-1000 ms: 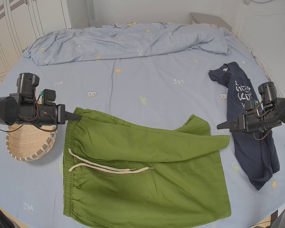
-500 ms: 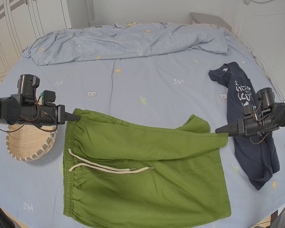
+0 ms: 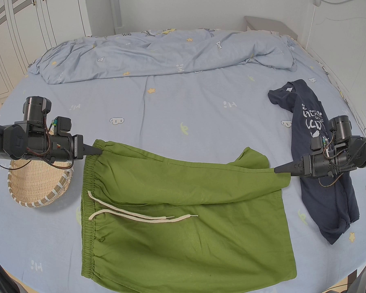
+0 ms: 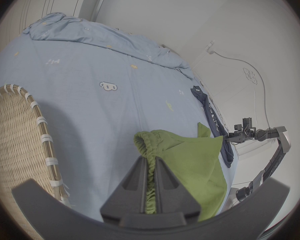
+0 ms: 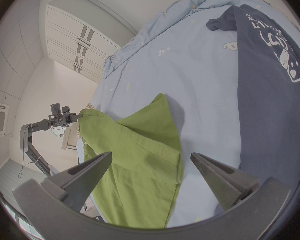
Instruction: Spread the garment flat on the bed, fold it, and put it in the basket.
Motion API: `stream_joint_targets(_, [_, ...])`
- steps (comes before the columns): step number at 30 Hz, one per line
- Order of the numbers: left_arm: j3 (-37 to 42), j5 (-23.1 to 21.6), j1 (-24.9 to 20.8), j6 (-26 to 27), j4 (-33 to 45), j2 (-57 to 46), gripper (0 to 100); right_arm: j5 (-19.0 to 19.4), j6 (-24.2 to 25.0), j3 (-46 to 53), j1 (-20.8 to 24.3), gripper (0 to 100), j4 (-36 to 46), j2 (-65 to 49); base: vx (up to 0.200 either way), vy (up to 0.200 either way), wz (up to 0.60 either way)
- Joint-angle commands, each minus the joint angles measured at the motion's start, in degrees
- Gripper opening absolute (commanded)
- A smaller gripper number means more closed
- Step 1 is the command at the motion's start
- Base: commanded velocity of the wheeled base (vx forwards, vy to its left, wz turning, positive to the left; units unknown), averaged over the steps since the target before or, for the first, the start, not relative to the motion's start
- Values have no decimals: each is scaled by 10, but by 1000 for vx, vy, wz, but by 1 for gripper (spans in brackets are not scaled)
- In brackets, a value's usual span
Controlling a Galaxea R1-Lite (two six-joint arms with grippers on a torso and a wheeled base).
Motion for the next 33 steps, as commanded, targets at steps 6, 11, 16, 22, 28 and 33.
stream_joint_targets(6, [-1,0,0,-1,-1,2,0,16,-1,2,-2,0,-1,1,0,0,0])
stream_joint_targets(11, [-1,0,0,0,-1,2,0,16,-1,1,-3,0,-1,3,0,0,0])
stream_joint_targets(16, [-1,0,1,0,-1,2,0,16,0,0,-6,0,-4,5,0,0,0])
stream_joint_targets(22, [-1,0,3,0,-1,1,0,16,2,3,-6,0,-13,0,0,0,0])
stream_joint_targets(28, [-1,0,7,0,-1,1,0,16,7,28,29,0,-11,-87,0,0,0])
stream_joint_targets(33, [0,0,6,0,0,1,0,16,35,53,76,0,-10,-204,0,0,0])
